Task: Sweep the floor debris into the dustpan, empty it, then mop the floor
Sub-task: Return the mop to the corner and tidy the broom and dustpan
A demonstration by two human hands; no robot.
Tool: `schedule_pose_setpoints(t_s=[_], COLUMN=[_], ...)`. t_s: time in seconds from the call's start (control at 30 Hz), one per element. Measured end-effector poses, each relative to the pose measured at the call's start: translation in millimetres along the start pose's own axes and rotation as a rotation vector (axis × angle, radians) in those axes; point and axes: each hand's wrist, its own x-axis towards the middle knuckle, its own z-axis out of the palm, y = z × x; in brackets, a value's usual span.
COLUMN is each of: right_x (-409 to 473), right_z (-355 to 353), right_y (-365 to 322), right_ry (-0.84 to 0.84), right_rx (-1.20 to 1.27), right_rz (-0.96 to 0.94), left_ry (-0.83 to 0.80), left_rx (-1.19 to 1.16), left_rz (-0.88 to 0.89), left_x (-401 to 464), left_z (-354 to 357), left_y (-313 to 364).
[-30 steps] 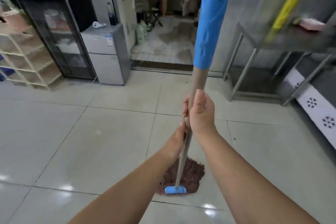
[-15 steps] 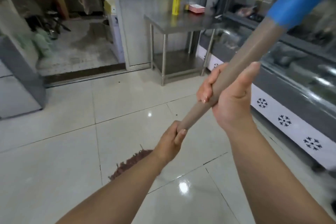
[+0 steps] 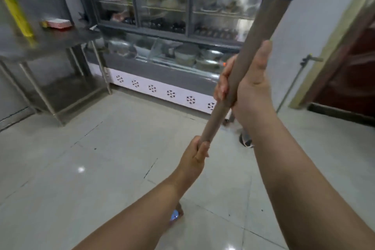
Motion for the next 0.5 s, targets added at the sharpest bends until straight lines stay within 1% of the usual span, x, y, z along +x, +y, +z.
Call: schedule_pose_setpoints(t_s=[0.1,0.2,0.33,0.43,0.5], right_x=[-4.9,-6.3,1.2,15.8,31.3], right_z=[-54.8,-98.2,-148.2,-181.0,-202.5], right_y=[-33.4,-66.6,-103.4,-126.5,-142.6], right_ry=[0.070,0.106,0.244,0.383,0.464], right_rx=[-0.095,-0.158,-0.256,-0.339,-0.385], right_rz=[-0.049,-0.104,-0.196,-0.267,-0.303], left_ry=[-0.122,-0.291,-0.503,-0.581,-0.569], left_rx=[-0.055,-0.164,-0.171,-0.291,-0.286], left_rz=[0.022,0.027,0.057,0.087,0.066], left_x=[14.9,25.5,46.1,71.2,94.8], left_z=[71.4,129.9,195.5,242.7,272.1], left_y=[21.5,48.6,71.0,93.9,109.7])
